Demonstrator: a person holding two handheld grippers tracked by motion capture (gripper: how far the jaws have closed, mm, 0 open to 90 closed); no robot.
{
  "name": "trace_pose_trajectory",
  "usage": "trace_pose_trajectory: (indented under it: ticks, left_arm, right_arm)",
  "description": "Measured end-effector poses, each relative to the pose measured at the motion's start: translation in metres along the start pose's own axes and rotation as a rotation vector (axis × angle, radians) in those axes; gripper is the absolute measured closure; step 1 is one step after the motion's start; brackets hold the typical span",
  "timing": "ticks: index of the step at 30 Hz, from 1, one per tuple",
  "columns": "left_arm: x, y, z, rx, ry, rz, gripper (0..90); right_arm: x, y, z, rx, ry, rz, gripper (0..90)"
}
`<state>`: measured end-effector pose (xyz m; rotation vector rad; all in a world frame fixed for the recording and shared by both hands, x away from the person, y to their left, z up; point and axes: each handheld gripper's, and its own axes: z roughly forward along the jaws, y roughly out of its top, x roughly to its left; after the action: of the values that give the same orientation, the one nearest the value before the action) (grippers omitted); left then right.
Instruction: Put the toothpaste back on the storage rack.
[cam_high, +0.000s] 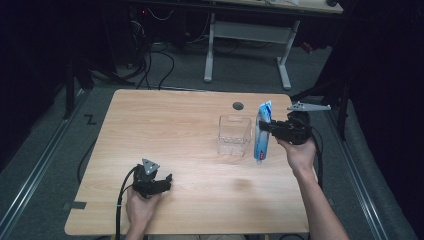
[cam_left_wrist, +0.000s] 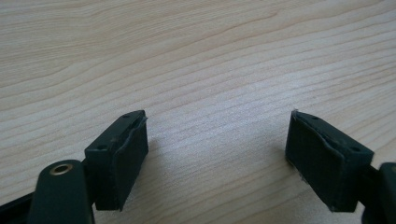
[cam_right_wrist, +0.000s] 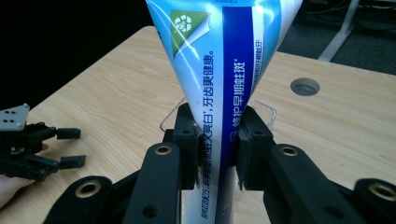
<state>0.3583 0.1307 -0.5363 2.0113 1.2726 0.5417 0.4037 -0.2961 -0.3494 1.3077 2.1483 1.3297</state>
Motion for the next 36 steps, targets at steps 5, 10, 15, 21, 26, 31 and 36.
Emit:
trace_pose_trajectory:
  ticks: [5,10,15,21,26,31,36]
  left_arm:
    - [0.000,0.000,0.000,0.000,0.000,0.000,21.5]
    - [0.000,0.000,0.000,0.000,0.000,0.000,21.6]
    - [0.000,0.000,0.000,0.000,0.000,0.000,21.7]
    - [0.000,0.000,0.000,0.000,0.001,0.001,21.8]
    - [0.000,0.000,0.000,-0.001,0.001,0.001,21.9]
    - [0.000,0.000,0.000,-0.001,0.001,-0.001,21.9]
    - [0.000,0.000,0.000,-0.002,0.000,0.000,22.1]
  right_arm:
    - [0.004,0.007,0.004,-0.012,0.006,-0.012,73.2]
    - [0.007,0.013,0.006,-0.029,0.014,-0.018,73.3]
    - [0.014,0.016,0.007,-0.053,-0.011,-0.058,73.6]
    - [0.016,0.023,0.010,-0.065,-0.014,-0.060,73.7]
    - [0.018,0.030,0.013,-0.081,-0.004,-0.051,73.8]
    - [0.019,0.037,0.018,-0.080,-0.005,-0.051,73.9]
    - [0.021,0.042,0.026,-0.071,-0.009,-0.060,73.8]
